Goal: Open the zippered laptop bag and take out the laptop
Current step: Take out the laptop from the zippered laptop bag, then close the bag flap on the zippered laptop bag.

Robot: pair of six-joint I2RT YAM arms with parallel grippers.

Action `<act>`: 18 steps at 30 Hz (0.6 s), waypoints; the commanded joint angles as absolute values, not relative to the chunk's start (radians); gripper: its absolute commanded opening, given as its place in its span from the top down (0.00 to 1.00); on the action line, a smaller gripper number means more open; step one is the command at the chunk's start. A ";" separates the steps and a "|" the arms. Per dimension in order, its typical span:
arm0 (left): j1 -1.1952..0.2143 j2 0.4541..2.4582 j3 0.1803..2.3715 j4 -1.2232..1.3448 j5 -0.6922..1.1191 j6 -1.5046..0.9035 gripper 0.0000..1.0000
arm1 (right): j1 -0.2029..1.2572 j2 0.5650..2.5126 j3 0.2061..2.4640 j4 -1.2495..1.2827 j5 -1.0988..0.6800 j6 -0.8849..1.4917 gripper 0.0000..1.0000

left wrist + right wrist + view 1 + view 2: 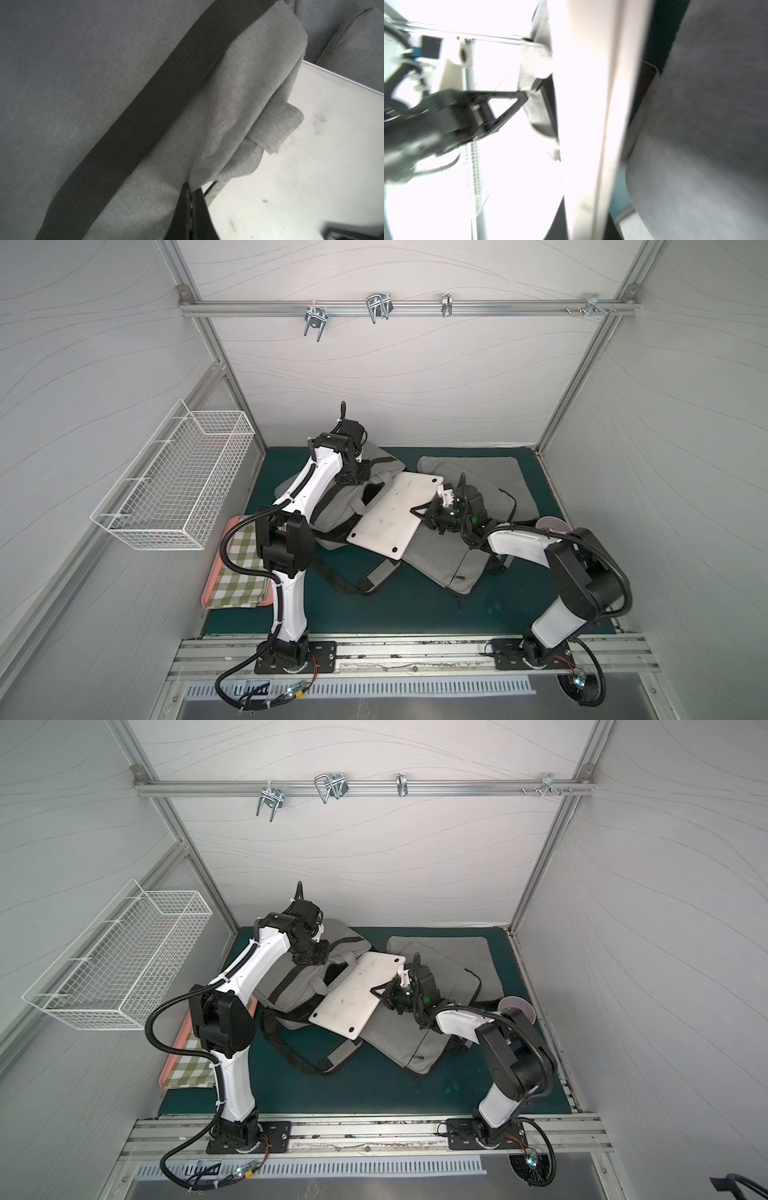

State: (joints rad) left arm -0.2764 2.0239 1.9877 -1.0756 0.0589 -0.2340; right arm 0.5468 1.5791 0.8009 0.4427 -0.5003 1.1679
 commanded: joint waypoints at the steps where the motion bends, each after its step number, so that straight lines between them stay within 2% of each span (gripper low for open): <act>1: -0.262 2.043 1.981 -1.031 0.032 -0.212 1.00 | 0.495 1.421 0.807 0.413 -0.660 1.041 1.00; 7: -0.267 2.012 1.918 -1.001 0.049 -0.203 0.85 | 0.364 1.243 0.790 0.186 -0.768 0.937 1.00; 10: -0.288 1.978 1.873 -0.972 0.057 -0.147 0.71 | 0.289 1.170 0.764 0.140 -0.786 0.928 1.00; 14: -0.308 1.850 1.661 -0.790 0.062 -0.041 0.44 | 0.225 1.100 0.760 0.095 -0.790 0.913 1.00; 18: -0.322 1.776 1.551 -0.745 0.095 0.100 0.31 | 0.147 1.024 0.739 0.026 -0.795 0.900 1.00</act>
